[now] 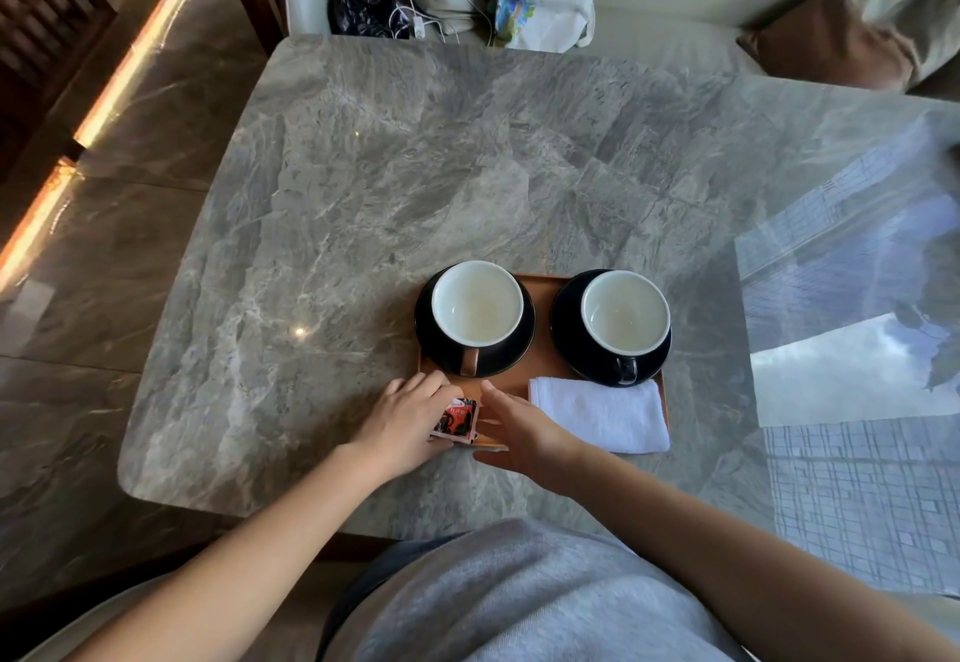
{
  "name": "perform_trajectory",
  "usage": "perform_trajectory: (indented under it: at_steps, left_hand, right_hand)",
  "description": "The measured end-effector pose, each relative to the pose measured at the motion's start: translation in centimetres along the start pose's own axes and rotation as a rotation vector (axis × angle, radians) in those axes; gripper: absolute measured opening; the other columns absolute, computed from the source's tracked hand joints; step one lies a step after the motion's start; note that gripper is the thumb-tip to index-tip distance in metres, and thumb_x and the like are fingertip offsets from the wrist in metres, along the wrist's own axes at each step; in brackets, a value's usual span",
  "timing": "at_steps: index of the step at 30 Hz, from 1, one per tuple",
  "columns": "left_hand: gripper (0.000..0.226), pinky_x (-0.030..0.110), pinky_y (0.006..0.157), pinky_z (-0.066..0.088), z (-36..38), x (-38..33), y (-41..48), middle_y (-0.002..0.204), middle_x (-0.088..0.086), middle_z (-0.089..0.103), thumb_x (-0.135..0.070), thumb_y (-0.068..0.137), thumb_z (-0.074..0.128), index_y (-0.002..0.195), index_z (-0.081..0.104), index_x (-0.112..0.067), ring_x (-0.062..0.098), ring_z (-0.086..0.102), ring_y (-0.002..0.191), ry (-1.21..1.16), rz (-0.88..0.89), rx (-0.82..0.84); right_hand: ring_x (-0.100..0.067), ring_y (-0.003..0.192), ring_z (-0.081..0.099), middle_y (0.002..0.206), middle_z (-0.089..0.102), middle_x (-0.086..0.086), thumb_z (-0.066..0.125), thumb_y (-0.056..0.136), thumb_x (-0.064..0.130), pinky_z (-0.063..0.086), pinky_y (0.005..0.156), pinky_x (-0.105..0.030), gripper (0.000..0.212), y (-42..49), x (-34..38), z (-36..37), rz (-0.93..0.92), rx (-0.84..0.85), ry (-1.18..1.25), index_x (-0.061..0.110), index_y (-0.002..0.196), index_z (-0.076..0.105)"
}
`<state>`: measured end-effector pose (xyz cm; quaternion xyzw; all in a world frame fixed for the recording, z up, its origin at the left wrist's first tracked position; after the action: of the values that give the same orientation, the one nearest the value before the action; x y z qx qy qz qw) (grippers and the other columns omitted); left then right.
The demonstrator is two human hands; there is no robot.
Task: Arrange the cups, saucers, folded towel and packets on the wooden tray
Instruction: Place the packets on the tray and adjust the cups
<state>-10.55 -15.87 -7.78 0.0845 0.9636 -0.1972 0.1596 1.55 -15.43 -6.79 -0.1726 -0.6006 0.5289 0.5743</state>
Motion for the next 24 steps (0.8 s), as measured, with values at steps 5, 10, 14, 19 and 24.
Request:
perform_trajectory:
  at_steps: [5, 10, 14, 19, 24]
  left_hand:
    - [0.056, 0.037, 0.1, 0.033, -0.3, -0.2, -0.1, 0.125, -0.003, 0.046, -0.041, 0.079, 0.063, 0.128, 0.042, -0.025, 0.017, 0.043, 0.119, 0.015, -0.021, 0.008]
    - [0.076, 0.038, 0.109, 0.023, -2.1, 0.5, -1.0, 0.129, -0.003, 0.044, -0.052, 0.074, 0.064, 0.135, 0.032, -0.02, 0.018, 0.042, 0.124, 0.014, -0.202, -0.055]
    - [0.052, 0.025, 0.085, 0.041, -4.9, 0.5, -1.9, 0.111, 0.001, 0.054, -0.033, 0.084, 0.063, 0.126, 0.042, -0.011, 0.015, 0.055, 0.098, -0.592, -0.415, -0.14]
    - [0.029, 0.028, 0.081, 0.048, -3.2, -5.6, 0.0, 0.096, 0.009, 0.067, -0.025, 0.089, 0.056, 0.108, 0.058, -0.004, 0.016, 0.068, 0.078, -2.027, -0.66, 0.052]
    - [0.051, 0.032, 0.095, 0.043, -1.8, -8.6, 3.5, 0.129, 0.015, 0.055, -0.028, 0.095, 0.049, 0.133, 0.038, 0.004, 0.022, 0.058, 0.111, -2.426, -0.827, -0.117]
  right_hand:
    - [-0.019, 0.123, 0.054, 0.133, 0.057, -0.01, 0.041, 0.097, 0.045, 0.047, 0.1, -0.037, 0.051, -0.2, 0.0, 0.0, 0.013, 0.013, 0.014, 0.01, 0.134, 0.045]
    - [-0.021, 0.116, 0.056, 0.123, 0.057, -0.008, 0.046, 0.098, 0.03, 0.044, 0.105, -0.042, 0.041, -0.6, 2.0, -1.6, -0.118, -0.03, -0.148, 0.011, 0.134, 0.042]
    - [-0.027, 0.112, 0.052, 0.118, 0.05, -0.01, 0.053, 0.093, 0.007, 0.04, 0.099, -0.033, 0.042, -1.7, 8.5, -4.0, -0.569, -0.189, -0.631, 0.008, 0.133, 0.044]
    - [-0.021, 0.12, 0.048, 0.132, 0.05, 0.0, 0.054, 0.088, 0.013, 0.048, 0.087, -0.038, 0.047, -0.3, 16.8, -2.6, -0.924, -0.37, -1.194, 0.027, 0.132, 0.048]
    - [-0.019, 0.131, 0.042, 0.143, 0.048, 0.004, 0.053, 0.091, 0.011, 0.044, 0.098, -0.038, 0.049, 4.2, 18.5, 0.7, -0.827, -0.135, -1.625, 0.031, 0.136, 0.048]
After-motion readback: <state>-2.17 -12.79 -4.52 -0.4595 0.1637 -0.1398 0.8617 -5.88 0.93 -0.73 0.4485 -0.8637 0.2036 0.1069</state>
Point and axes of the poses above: each hand's wrist, its own y-axis towards the middle knuckle, its own z-axis out of the palm, x = y × z, the point moved 7 cm from there along y, towards the middle knuckle
